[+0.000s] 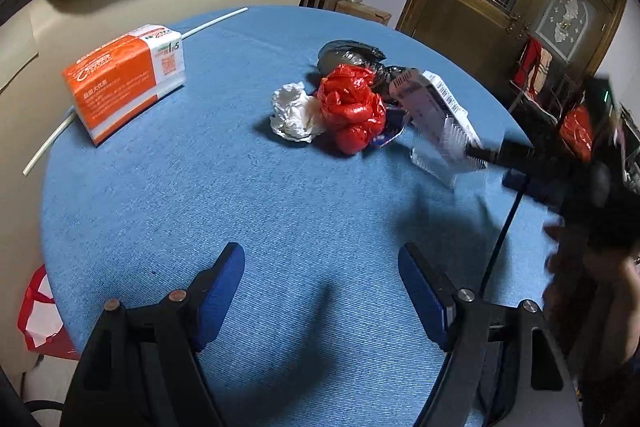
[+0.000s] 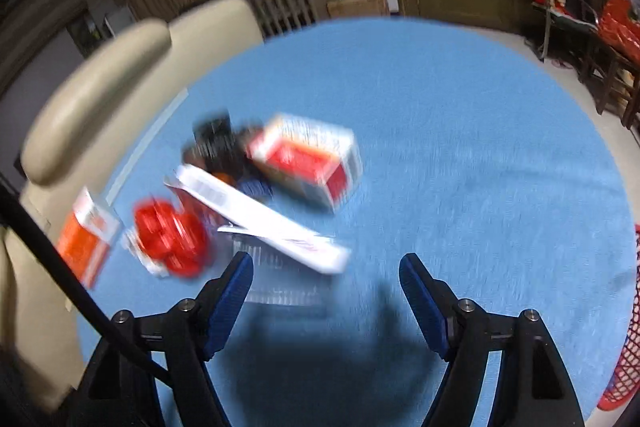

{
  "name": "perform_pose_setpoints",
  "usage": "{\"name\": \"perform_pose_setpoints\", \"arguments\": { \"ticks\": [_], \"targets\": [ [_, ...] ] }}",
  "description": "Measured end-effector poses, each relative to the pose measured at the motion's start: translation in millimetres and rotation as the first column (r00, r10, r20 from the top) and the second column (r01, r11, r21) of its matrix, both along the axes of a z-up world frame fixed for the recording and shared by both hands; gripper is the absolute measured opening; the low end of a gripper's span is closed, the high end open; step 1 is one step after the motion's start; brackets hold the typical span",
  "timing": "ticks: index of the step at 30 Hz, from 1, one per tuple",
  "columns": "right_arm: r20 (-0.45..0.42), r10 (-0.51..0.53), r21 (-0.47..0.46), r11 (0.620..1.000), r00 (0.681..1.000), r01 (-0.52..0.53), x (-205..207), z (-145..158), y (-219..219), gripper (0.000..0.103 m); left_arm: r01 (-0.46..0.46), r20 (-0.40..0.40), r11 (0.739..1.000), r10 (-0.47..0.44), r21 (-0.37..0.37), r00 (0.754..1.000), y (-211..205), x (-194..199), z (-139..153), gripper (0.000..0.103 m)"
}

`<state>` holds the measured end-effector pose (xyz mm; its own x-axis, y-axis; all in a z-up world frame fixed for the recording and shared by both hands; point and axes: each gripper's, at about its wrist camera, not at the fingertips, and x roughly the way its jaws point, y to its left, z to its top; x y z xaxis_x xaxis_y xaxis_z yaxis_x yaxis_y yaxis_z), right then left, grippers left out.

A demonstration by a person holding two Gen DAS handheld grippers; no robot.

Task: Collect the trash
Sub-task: 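Grasp the white medicine box with the right tool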

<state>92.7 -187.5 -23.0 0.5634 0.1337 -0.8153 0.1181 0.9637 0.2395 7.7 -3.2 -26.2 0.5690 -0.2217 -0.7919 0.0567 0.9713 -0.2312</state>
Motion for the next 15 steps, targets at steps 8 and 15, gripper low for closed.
{"name": "perform_pose_setpoints", "arguments": {
  "ticks": [8,15],
  "targets": [
    [-0.019,0.002,0.008,1.0,1.0,-0.002,-59,-11,-26,0.079,0.004,-0.015,1.0,-0.004,-0.004,1.0,0,5,-8,0.08],
    [0.022,0.12,-0.013,0.993,0.993,-0.12,-40,10,-8,0.079,-0.002,-0.002,1.0,0.002,-0.002,1.0,3,0,-4,0.08]
  ]
}}
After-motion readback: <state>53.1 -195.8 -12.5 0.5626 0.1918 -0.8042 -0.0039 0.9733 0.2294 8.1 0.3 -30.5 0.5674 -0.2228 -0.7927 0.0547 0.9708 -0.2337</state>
